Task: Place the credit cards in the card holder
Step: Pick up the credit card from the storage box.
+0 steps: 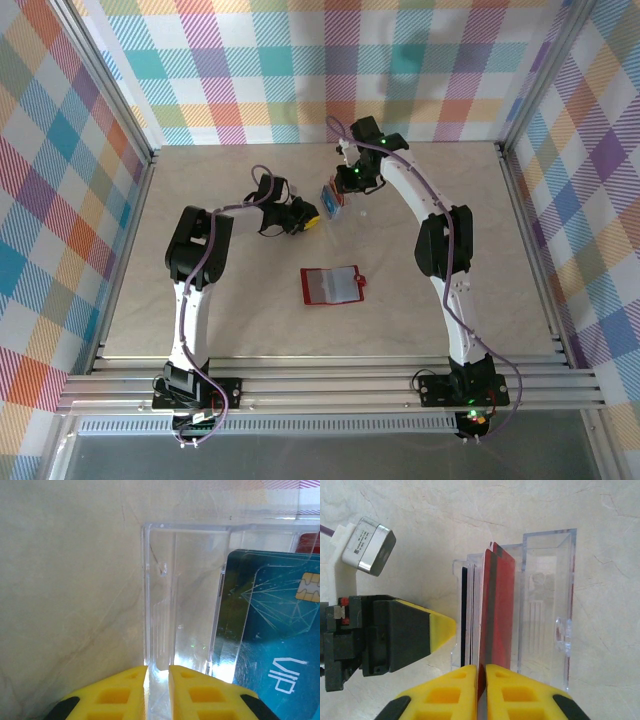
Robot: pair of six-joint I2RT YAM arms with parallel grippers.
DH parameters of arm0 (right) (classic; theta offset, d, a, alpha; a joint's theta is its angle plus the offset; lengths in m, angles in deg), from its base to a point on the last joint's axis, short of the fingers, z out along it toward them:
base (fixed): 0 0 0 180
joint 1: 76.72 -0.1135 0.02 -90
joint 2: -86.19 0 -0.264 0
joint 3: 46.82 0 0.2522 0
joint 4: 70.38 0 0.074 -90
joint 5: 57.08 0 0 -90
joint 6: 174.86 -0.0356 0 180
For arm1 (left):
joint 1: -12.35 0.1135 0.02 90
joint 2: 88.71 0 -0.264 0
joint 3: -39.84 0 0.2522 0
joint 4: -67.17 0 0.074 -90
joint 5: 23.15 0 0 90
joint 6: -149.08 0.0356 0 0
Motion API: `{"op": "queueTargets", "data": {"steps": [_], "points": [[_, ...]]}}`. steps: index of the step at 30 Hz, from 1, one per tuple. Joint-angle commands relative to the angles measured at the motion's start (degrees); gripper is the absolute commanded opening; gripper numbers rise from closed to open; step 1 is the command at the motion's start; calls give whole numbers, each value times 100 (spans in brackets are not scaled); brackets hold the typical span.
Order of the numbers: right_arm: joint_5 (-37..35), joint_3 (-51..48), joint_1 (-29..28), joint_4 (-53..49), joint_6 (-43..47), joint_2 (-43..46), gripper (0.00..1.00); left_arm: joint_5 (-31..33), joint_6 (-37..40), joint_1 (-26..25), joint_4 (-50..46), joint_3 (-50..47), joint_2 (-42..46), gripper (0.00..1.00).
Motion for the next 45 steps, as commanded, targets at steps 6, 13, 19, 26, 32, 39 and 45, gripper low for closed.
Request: {"op": "queueTargets", "data": {"steps": [6,13,19,26,32,39,45], "points": [[-152,-193,-9,151,-81,355,9,221,153,-79,-42,56,-377,19],[-360,-309,2,248,-141,474,3,208,188,-71,-102,67,-330,19],[-669,-605,1,501,-247,714,0,143,245,-37,-186,57,-173,19],[-889,-940,10,748,-328,1043,0,46,330,9,-318,46,103,21],[-1113,-1163,0,919,-411,1264,0,37,434,34,-494,-39,451,24],[-1510,-2359,-3,1765,-609,2283,0,437,674,80,-679,-747,1598,34],[-1700,-3642,-48,2585,-994,3319,0,1076,1222,-229,-1350,-1381,2578,41]]}}
